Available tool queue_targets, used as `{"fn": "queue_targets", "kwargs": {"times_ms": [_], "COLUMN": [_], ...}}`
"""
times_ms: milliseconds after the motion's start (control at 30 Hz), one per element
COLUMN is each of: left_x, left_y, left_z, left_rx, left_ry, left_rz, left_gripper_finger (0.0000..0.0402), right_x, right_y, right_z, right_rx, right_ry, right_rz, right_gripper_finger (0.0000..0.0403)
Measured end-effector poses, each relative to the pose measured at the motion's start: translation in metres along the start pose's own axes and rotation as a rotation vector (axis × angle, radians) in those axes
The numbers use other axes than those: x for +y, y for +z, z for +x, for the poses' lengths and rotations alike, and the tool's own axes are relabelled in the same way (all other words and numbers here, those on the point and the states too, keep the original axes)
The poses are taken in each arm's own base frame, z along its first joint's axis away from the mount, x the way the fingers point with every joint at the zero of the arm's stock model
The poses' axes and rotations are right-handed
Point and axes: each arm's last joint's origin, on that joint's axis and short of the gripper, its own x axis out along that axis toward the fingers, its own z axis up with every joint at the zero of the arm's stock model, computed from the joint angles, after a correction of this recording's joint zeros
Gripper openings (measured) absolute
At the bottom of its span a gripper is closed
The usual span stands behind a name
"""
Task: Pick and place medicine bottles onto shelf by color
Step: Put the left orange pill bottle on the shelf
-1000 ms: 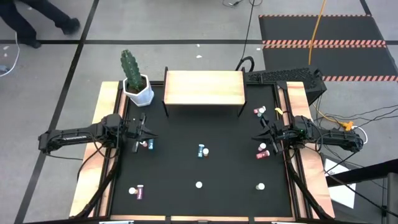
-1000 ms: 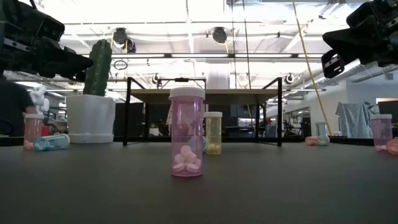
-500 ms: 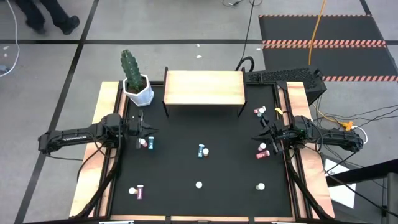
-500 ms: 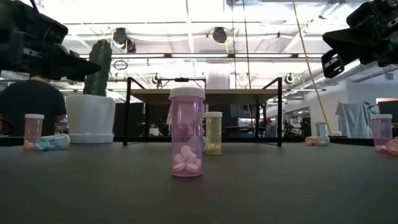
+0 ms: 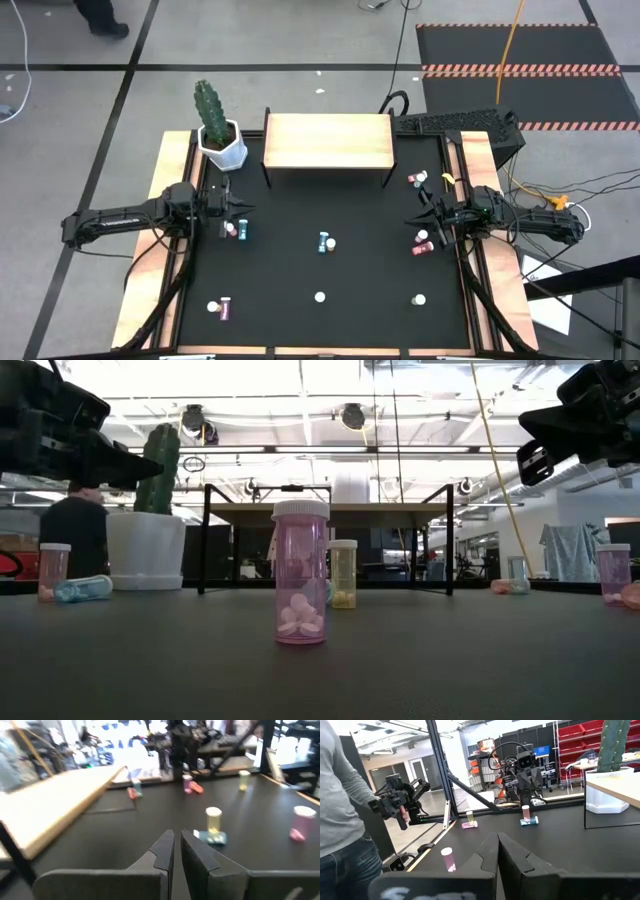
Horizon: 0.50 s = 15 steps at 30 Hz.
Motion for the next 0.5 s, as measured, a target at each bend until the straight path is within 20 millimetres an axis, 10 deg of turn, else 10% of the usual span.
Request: {"fn": "queue_targets", "kwargs": {"times_ms": [500], "left_x": [0.0017], "left_y": [0.0102], "left_z": [-0.0006], "left_rx": [-0.105], "left_ry": [0.013], "left_rz": [-0.163], "left_gripper_finger": [0.0037], "right_x": [0.0000], "right_y": [0.0001], "right_z": [0.0000], "right_rx": [0.000], "right_ry": [0.000], "right_rz": [0.000], "right_gripper_finger": [0.0000]}}
